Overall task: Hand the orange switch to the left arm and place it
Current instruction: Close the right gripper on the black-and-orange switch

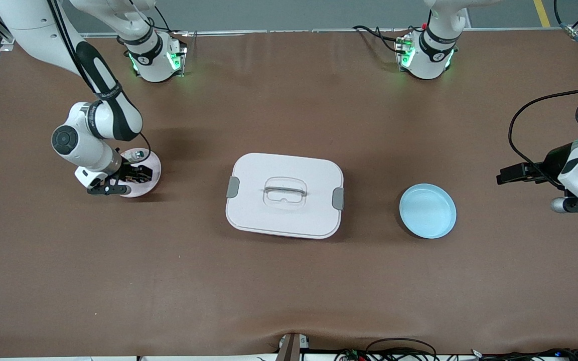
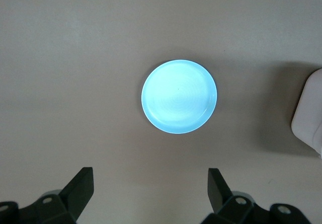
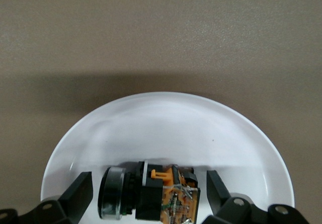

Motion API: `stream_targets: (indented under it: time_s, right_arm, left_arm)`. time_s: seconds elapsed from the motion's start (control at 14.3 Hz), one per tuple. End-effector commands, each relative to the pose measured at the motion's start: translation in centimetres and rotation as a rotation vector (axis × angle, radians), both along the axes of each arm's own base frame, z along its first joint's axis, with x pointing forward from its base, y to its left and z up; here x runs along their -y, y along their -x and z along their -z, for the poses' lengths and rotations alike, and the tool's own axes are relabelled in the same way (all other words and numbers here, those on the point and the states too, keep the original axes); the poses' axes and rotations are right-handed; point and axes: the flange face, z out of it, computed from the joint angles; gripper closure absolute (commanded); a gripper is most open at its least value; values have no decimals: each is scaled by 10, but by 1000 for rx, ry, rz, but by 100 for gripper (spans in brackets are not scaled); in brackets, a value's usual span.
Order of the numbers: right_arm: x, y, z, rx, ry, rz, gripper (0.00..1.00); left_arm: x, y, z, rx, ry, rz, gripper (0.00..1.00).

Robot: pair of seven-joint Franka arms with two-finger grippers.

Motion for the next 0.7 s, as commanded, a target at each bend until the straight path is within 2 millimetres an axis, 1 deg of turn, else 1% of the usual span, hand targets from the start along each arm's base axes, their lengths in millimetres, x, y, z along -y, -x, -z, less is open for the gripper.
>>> stream_targets:
  time_s: [0.0, 0.42, 0.56, 0.63]
  right_arm:
    - [0, 0, 6, -14, -7, 16, 0]
    - [0, 1, 6, -15, -7, 15, 0]
    - [0, 1, 6, -16, -9, 4, 31]
    - [0, 1, 6, -18, -8, 2, 49]
  left_arm:
    - [5, 0, -1, 3, 13, 2, 0]
    - [6, 0, -1, 3, 13, 4, 0]
    - [7, 1, -3, 6, 13, 4, 0]
    - [10, 0, -2, 4, 13, 7, 0]
